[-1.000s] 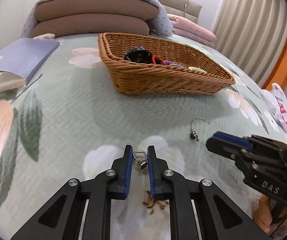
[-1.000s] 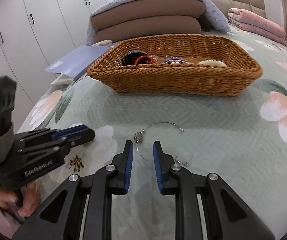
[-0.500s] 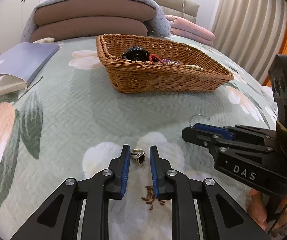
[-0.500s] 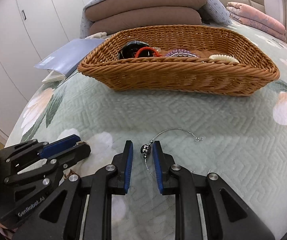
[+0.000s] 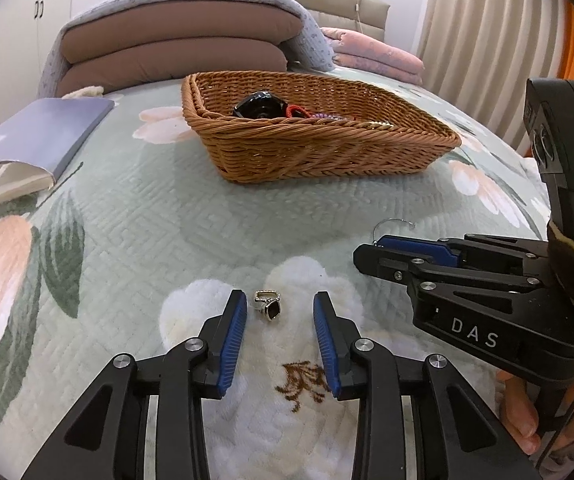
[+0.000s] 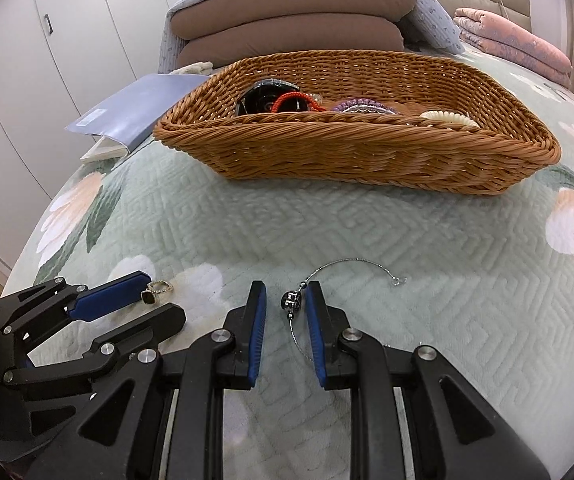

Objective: Organize jewelry
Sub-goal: 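Grasp the silver ring with the left tool while the right tool grasps the hoop earring, then carry the ring and earring into the basket and open both tools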

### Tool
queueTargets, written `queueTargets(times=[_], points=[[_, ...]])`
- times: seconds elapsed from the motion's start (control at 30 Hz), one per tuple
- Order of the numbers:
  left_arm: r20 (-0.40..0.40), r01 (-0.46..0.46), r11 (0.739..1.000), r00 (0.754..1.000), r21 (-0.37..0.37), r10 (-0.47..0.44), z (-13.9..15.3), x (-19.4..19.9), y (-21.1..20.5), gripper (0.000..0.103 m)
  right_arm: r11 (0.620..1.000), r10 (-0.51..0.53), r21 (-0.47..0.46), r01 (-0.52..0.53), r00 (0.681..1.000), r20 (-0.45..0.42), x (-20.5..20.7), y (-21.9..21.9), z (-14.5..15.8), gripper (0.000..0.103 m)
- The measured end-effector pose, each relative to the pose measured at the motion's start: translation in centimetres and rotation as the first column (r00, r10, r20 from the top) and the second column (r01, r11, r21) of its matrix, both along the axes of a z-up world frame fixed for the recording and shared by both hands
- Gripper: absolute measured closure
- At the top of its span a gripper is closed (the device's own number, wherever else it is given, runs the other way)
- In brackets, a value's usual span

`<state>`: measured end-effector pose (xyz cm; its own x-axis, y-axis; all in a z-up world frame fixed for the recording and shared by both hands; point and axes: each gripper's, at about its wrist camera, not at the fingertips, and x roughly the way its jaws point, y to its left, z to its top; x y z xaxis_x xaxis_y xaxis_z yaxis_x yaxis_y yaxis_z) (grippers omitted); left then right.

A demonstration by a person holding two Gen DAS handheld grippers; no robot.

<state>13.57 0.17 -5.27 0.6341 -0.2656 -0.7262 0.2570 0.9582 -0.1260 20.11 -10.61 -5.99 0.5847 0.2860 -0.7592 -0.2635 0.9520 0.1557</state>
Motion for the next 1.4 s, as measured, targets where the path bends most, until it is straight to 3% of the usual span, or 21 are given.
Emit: queueTargets(times=[0.07, 0.17, 0.2, 0.37, 0.47, 0.57, 0.73, 0.83, 0.9, 1.0, 1.07, 1.2, 1.4], points=[[-0.003, -0.002, 1.000, 1.000, -0.008, 0.002, 0.0, 0.1, 0.1, 0.068, 1.000, 0.003, -0.010, -0.003, 1.000, 0.005, -0.1, 0.2, 0.0, 0.080], [-0.004, -0.011, 1.000, 1.000, -0.010, 0.011, -0.2, 0.2, 0.2, 0.090, 1.000, 0.003, -0.026, -0.003, 1.000, 0.016, -0.4, 0.4, 0.1, 0.086], [-0.004, -0.012, 1.000, 1.000, -0.018, 0.012, -0.2, 0.2, 0.3, 0.089, 1.000, 0.003, -0.030, -0.003, 1.000, 0.020, -0.6, 0.4, 0.1, 0.091], [0.015, 0.003, 1.000, 1.000, -0.025, -0.003, 0.1, 0.0, 0.2, 0.089, 1.000, 0.000, 0.023, -0.001, 1.000, 0.027, -2.1, -1.0, 0.3, 0.091], [0.034, 0.040, 0.998, 0.999, -0.054, -0.038, 0.7, -0.5, 0.1, 0.089, 0.996, -0.001, 0.093, -0.007, 0.996, 0.087, -3.9, -2.5, 1.5, 0.091], [0.087, 0.082, 0.992, 0.993, -0.096, -0.074, 2.0, -1.4, 0.0, 0.089, 0.995, -0.005, 0.101, -0.010, 0.988, 0.155, -5.6, -3.5, 3.1, 0.091], [0.187, 0.114, 0.983, 0.979, -0.142, -0.086, 5.8, -2.7, -0.5, 0.089, 0.996, -0.022, 0.089, 0.002, 0.973, 0.230, -6.7, -4.9, 6.4, 0.091], [0.264, 0.092, 0.984, 0.963, -0.153, -0.049, 9.9, -2.2, -1.0, 0.089, 0.997, -0.042, 0.077, 0.019, 0.951, 0.308, -6.0, -6.2, 10.1, 0.091], [0.301, 0.071, 0.980, 0.954, -0.185, -0.013, 12.9, -0.3, -1.3, 0.089, 0.997, -0.054, 0.062, 0.034, 0.934, 0.354, -4.4, -6.9, 12.6, 0.091], [0.331, 0.074, 0.975, 0.944, -0.210, -0.001, 15.0, 3.9, -2.1, 0.089, 0.996, -0.064, 0.075, 0.038, 0.920, 0.388, -0.8, -7.5, 14.6, 0.091], [0.324, 0.082, 0.968, 0.946, -0.237, -0.001, 14.8, 6.7, -2.5, 0.089, 0.994, -0.076, 0.101, 0.040, 0.919, 0.387, 2.2, -8.3, 14.7, 0.091], [0.292, 0.069, 0.956, 0.956, -0.284, 0.018, 11.8, 12.8, -3.2, 0.089, 0.988, -0.124, 0.131, 0.083, 0.929, 0.348, 8.1, -9.7, 12.4, 0.091], [0.207, 0.087, 0.930, 0.978, -0.356, -0.012, 6.9, 16.0, -3.3, 0.089, 0.984, -0.137, 0.146, 0.100, 0.954, 0.267, 11.8, -10.3, 7.6, 0.091]])
